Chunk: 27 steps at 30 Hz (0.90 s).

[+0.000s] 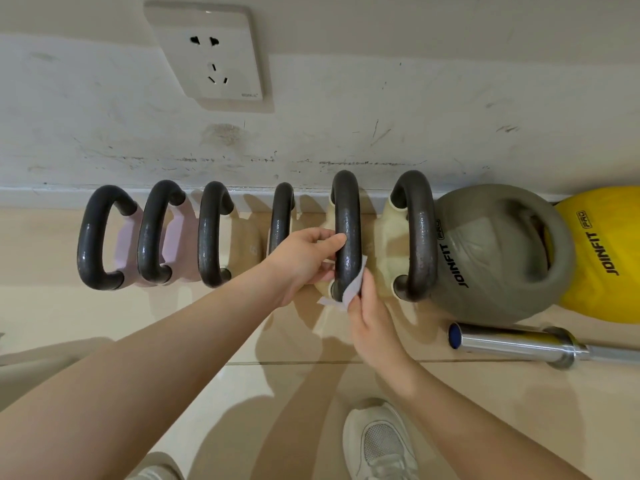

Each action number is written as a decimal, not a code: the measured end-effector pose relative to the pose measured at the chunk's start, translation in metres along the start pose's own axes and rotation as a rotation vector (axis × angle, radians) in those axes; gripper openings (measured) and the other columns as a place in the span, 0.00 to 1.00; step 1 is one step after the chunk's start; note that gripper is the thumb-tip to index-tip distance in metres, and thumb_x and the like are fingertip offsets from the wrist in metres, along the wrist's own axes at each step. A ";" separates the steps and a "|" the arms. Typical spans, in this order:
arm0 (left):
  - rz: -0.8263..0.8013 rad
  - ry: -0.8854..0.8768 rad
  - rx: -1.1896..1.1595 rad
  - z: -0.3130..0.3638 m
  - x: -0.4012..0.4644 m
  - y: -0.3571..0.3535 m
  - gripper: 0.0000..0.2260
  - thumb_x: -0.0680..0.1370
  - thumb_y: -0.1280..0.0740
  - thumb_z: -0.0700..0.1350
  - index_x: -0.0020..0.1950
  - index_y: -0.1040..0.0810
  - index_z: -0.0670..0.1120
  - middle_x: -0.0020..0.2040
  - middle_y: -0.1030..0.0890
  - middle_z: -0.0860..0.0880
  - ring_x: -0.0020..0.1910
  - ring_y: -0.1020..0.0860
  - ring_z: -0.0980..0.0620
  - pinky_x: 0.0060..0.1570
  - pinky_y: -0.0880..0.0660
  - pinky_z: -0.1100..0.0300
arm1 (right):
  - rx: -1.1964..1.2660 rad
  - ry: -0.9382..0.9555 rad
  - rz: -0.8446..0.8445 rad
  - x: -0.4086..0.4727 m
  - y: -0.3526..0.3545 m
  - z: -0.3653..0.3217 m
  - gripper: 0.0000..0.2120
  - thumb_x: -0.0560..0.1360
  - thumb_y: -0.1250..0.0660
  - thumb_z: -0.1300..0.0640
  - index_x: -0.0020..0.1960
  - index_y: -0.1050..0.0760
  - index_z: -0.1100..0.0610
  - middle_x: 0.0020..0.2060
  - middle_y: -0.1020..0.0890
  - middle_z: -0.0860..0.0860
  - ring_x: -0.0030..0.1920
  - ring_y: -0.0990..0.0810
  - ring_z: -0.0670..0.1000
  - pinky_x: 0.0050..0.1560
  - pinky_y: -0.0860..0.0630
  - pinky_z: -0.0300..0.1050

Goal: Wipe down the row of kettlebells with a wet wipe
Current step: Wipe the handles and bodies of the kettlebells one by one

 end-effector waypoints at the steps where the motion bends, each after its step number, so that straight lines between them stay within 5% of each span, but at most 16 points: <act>1: 0.002 0.003 0.009 0.000 0.000 0.000 0.07 0.79 0.37 0.46 0.50 0.22 0.44 0.35 0.25 0.51 0.30 0.26 0.57 0.37 0.23 0.69 | -0.079 0.032 -0.009 -0.002 -0.004 0.006 0.22 0.75 0.50 0.45 0.69 0.44 0.40 0.63 0.26 0.51 0.61 0.26 0.52 0.61 0.30 0.46; 3: -0.006 0.011 0.051 -0.001 -0.001 -0.001 0.06 0.79 0.37 0.47 0.47 0.23 0.46 0.37 0.24 0.50 0.34 0.26 0.54 0.45 0.21 0.63 | -0.254 0.077 -0.004 -0.003 -0.009 0.014 0.31 0.73 0.51 0.43 0.70 0.41 0.59 0.63 0.27 0.57 0.62 0.29 0.59 0.61 0.32 0.50; 5: -0.033 0.020 0.098 -0.004 -0.004 -0.002 0.08 0.79 0.37 0.48 0.53 0.23 0.47 0.40 0.22 0.49 0.39 0.25 0.51 0.49 0.22 0.55 | -0.314 0.081 0.008 0.000 -0.007 0.017 0.32 0.72 0.50 0.44 0.69 0.39 0.63 0.63 0.28 0.59 0.63 0.30 0.61 0.60 0.32 0.50; 12: -0.062 0.007 0.096 -0.008 -0.009 0.001 0.12 0.78 0.36 0.46 0.60 0.22 0.48 0.42 0.19 0.47 0.37 0.22 0.50 0.38 0.21 0.62 | -0.084 0.086 0.081 0.000 -0.012 0.008 0.32 0.74 0.49 0.42 0.74 0.51 0.53 0.65 0.28 0.53 0.62 0.26 0.52 0.57 0.27 0.49; 24: -0.010 -0.005 0.143 -0.011 -0.007 0.002 0.11 0.77 0.35 0.48 0.57 0.21 0.48 0.41 0.19 0.51 0.39 0.21 0.51 0.46 0.22 0.61 | -0.214 0.098 0.058 0.002 -0.006 0.010 0.31 0.77 0.43 0.50 0.74 0.51 0.58 0.64 0.27 0.56 0.59 0.25 0.58 0.48 0.27 0.46; 27: -0.021 -0.013 0.131 -0.010 -0.009 0.001 0.09 0.78 0.36 0.48 0.54 0.20 0.48 0.40 0.19 0.51 0.39 0.21 0.51 0.47 0.23 0.59 | -0.232 0.208 0.059 0.005 -0.005 -0.012 0.36 0.78 0.42 0.54 0.74 0.65 0.49 0.76 0.46 0.52 0.71 0.36 0.55 0.62 0.29 0.49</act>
Point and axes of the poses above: each hand's wrist, its own x-axis towards the middle knuckle, its own y-axis out of the back of the hand, z = x × y, the point moved 5 cm from there along x, towards the middle knuckle
